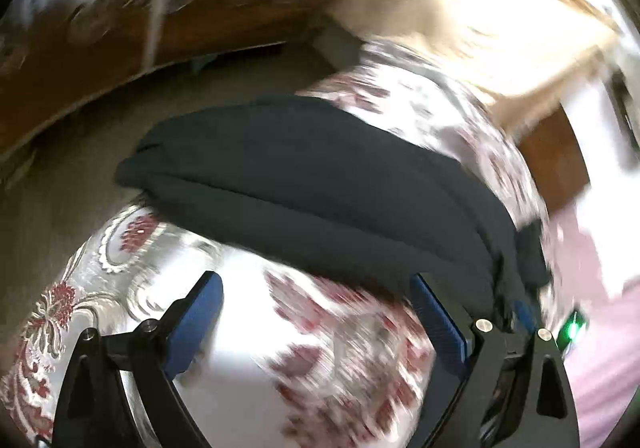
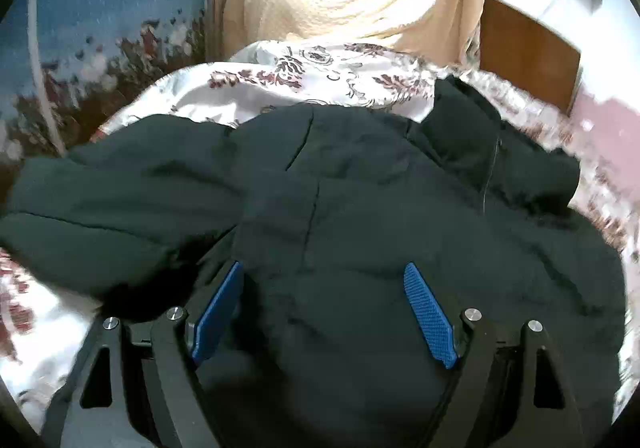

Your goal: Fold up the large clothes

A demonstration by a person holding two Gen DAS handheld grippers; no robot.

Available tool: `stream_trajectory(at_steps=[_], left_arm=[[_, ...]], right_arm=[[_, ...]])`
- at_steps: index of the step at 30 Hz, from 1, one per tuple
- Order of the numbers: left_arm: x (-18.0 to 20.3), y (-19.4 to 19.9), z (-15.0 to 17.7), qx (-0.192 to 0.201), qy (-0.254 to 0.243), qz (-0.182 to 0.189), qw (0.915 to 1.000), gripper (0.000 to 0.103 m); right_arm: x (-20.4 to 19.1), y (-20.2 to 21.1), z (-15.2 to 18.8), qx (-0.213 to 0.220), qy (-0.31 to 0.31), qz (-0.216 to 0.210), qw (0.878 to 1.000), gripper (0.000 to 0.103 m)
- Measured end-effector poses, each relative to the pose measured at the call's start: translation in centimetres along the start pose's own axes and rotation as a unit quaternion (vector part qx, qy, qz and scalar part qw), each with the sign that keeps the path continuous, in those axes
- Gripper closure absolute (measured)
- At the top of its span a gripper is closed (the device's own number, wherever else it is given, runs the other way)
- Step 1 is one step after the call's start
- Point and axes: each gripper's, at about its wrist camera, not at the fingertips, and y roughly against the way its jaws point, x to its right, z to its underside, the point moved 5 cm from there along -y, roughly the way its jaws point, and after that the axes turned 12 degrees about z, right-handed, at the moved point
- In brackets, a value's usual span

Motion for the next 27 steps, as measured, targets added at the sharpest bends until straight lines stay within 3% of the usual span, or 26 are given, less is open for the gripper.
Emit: stream_trajectory(at_steps=[4, 9, 14, 17, 21, 27], left_arm=[[-1.9, -2.0, -1.2, 0.017, 0.043, -0.007, 0.9989, 0.008], [-1.9, -3.4, -1.8, 0.043, 0.045, -0.037, 0.9974, 0.014], [-2.0, -3.4, -3.1, 0.069, 0.041, -0.056, 0.9952, 0.067], [-2.3, -2.9, -3.7, 0.084, 0.037, -0.058, 0.9942, 0.090], [-1.2, -2.0, -4.0, 0.107, 0.005, -0.061, 0.9924, 0.096], [3.3, 1.9, -4.8, 0.177, -0.058, -0.044, 0.9815, 0.097]], right_arm=[[-0.6, -0.6, -0.4, 0.000, 0.001, 0.009, 1.000, 0.025], [-0.8, -1.9, 0.2, -0.012, -0.004, 0.004, 1.000, 0.018], [-2.1, -3.0, 0.9, -0.021, 0.016, 0.011, 1.000, 0.011], [-2.2, -3.1, 1.0, -0.020, 0.016, 0.012, 1.000, 0.010], [-2.0, -3.3, 1.0, -0.024, 0.011, 0.005, 1.000, 0.010], [-0.3, -0.1, 0.3, 0.004, -0.009, -0.026, 1.000, 0.010]])
